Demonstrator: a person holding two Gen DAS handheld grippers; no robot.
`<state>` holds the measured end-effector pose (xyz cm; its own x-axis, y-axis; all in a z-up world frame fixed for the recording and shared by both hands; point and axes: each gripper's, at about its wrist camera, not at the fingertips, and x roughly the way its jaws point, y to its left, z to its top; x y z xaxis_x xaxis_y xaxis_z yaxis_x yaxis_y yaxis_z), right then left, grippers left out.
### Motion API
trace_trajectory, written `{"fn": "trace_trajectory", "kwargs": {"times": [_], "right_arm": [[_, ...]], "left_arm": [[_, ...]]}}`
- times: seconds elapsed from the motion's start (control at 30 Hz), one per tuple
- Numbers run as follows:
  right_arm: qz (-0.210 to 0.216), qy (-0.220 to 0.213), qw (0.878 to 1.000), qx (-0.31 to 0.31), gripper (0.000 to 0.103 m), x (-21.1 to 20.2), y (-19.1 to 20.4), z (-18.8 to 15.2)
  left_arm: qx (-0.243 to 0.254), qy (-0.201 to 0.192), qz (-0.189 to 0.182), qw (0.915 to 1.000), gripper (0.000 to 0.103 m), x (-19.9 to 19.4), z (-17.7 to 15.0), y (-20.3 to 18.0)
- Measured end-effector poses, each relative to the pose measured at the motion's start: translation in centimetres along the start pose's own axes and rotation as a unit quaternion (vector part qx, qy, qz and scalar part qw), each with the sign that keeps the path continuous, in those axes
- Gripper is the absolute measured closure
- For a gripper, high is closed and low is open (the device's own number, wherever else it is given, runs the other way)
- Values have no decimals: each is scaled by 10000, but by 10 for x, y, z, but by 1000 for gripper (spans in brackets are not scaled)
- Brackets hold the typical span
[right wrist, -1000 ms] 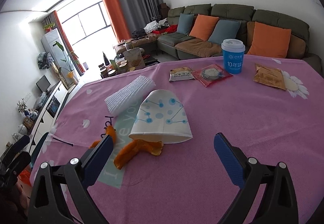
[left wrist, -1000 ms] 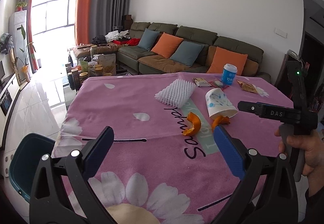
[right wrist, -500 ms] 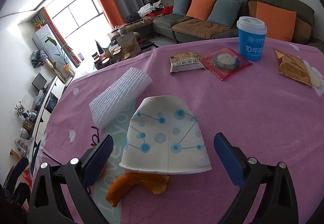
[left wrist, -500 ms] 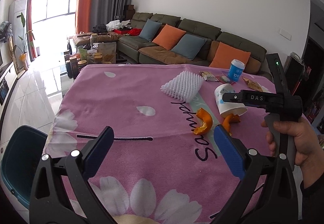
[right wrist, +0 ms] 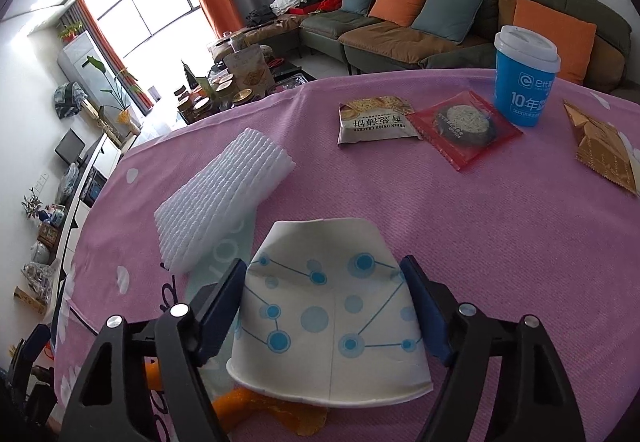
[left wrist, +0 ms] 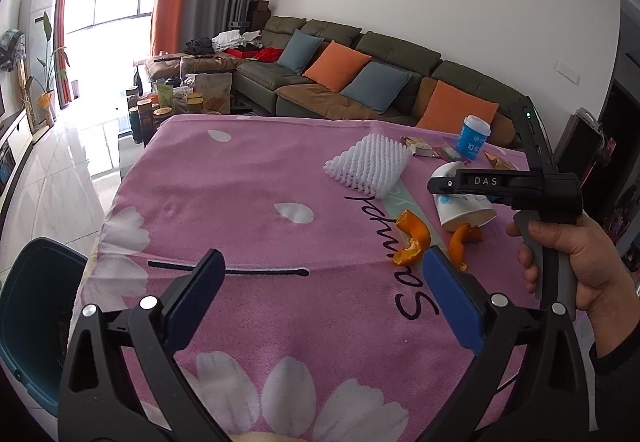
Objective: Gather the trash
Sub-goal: 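Grasp the white paper cup with the right tool while the left tool grasps the foam net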
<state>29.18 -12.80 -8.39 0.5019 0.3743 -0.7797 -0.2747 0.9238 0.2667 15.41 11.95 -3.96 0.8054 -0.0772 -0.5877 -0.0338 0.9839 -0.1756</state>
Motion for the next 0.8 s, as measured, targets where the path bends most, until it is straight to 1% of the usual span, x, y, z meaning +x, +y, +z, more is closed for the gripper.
{"fn": "trace_trajectory", "kwargs": {"times": [0.17, 0.27, 0.5, 0.63, 0.73, 0.8], "right_arm": [[92, -115, 9999, 59, 29, -4, -3, 1], [142, -247, 9995, 161, 29, -11, -8, 2], [188, -487, 9983, 271, 29, -27, -21, 7], [199, -547, 9977, 333, 29, -35, -28, 7], [233, -590, 9973, 365, 29, -38, -33, 5], [270, -626, 9968, 415, 29, -41, -37, 3]], "left_arm": [[56, -14, -53, 10000, 6, 6, 8, -4], [208, -79, -64, 9997, 6, 13, 17, -9], [638, -94, -177, 9978, 6, 50, 51, -31], [845, 25, -289, 9960, 6, 76, 71, -47], [983, 213, -382, 9942, 6, 99, 82, -56], [1137, 355, -327, 9923, 6, 117, 89, -62]]}}
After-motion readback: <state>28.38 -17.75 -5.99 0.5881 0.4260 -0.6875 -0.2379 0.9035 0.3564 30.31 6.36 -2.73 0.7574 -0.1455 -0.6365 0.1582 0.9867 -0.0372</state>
